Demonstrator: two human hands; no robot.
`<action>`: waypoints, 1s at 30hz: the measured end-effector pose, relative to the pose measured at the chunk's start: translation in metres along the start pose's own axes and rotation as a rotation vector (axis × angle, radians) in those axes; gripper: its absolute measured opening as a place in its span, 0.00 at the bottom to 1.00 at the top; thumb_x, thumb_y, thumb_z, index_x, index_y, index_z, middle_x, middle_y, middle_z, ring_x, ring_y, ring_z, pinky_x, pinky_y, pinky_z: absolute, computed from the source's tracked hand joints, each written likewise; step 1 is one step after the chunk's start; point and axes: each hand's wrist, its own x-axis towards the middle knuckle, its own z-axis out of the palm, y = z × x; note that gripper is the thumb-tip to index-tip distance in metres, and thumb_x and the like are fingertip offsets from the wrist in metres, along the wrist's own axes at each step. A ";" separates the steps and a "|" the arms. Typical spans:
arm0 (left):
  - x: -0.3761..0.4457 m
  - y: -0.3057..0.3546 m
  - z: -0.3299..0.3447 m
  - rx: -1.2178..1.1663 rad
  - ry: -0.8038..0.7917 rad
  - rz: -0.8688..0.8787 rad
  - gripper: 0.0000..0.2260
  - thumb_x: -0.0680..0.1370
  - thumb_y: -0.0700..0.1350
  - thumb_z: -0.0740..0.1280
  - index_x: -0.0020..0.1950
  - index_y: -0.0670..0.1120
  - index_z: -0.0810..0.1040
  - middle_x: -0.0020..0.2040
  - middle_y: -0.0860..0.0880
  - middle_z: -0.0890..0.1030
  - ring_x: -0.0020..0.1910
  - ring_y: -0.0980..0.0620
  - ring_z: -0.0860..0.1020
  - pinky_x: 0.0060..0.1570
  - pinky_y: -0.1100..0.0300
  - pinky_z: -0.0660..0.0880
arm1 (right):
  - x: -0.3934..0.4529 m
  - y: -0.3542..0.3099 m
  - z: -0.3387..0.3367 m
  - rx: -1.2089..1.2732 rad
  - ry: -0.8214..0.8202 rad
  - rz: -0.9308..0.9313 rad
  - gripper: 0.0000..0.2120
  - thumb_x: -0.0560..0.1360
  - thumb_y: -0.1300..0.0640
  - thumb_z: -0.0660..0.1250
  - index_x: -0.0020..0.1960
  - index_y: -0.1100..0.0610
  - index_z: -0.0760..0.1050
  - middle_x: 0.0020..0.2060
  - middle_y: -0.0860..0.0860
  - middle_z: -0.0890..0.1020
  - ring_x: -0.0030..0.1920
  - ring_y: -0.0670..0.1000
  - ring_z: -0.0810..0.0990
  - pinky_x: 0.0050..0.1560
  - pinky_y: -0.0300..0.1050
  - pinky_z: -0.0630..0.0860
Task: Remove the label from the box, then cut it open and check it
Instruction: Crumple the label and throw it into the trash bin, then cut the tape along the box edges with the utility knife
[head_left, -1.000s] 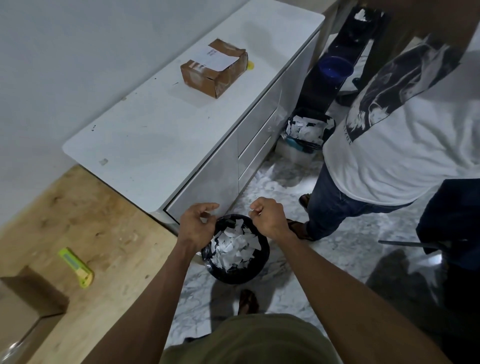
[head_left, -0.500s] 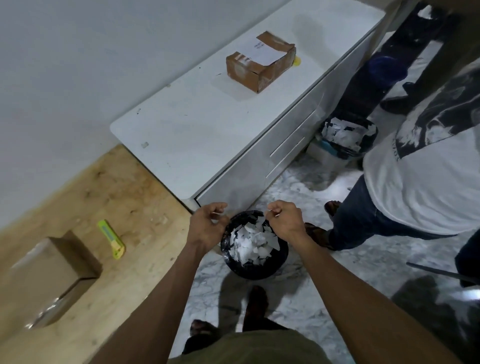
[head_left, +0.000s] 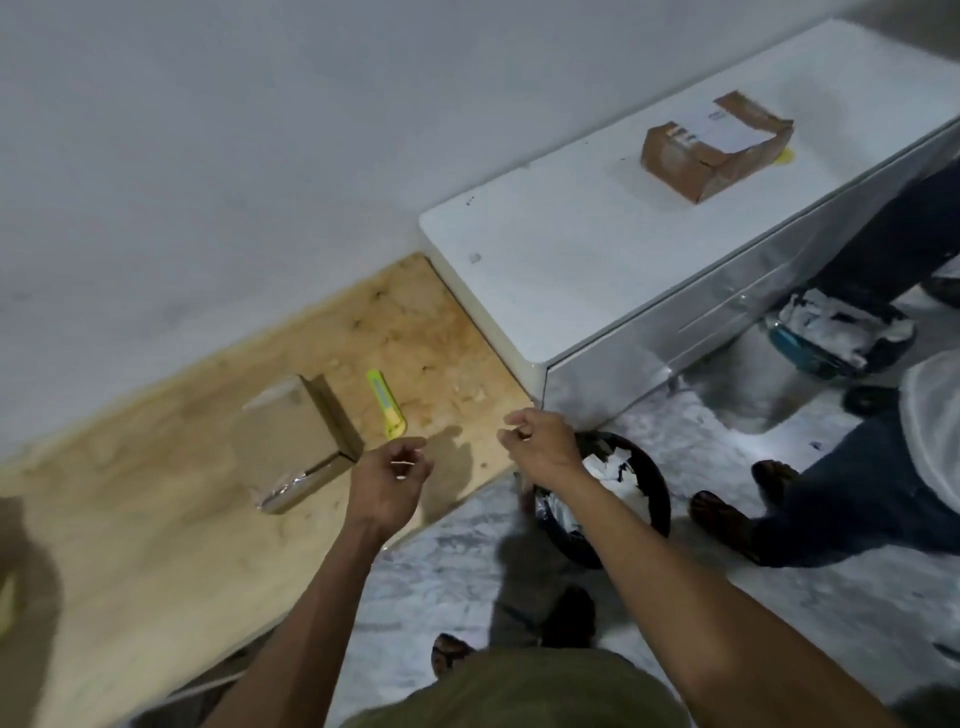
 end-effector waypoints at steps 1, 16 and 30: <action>-0.004 -0.010 -0.016 -0.006 0.025 -0.008 0.08 0.78 0.41 0.70 0.56 0.47 0.82 0.45 0.46 0.85 0.40 0.56 0.81 0.41 0.64 0.76 | -0.004 -0.011 0.015 0.000 -0.026 -0.020 0.10 0.74 0.55 0.72 0.54 0.55 0.80 0.41 0.49 0.81 0.46 0.53 0.84 0.53 0.50 0.81; -0.029 -0.132 -0.119 -0.007 0.432 -0.190 0.09 0.77 0.43 0.70 0.56 0.45 0.82 0.48 0.43 0.83 0.45 0.46 0.81 0.45 0.58 0.71 | -0.036 -0.053 0.162 -0.260 -0.181 -0.062 0.07 0.74 0.55 0.71 0.51 0.54 0.81 0.49 0.52 0.82 0.45 0.46 0.79 0.47 0.34 0.71; 0.061 -0.119 -0.123 0.008 0.445 -0.289 0.26 0.79 0.56 0.66 0.74 0.48 0.66 0.72 0.39 0.63 0.68 0.38 0.68 0.62 0.50 0.71 | 0.074 -0.104 0.185 -0.462 0.063 -0.049 0.10 0.74 0.58 0.68 0.55 0.54 0.81 0.54 0.56 0.82 0.55 0.59 0.81 0.51 0.47 0.77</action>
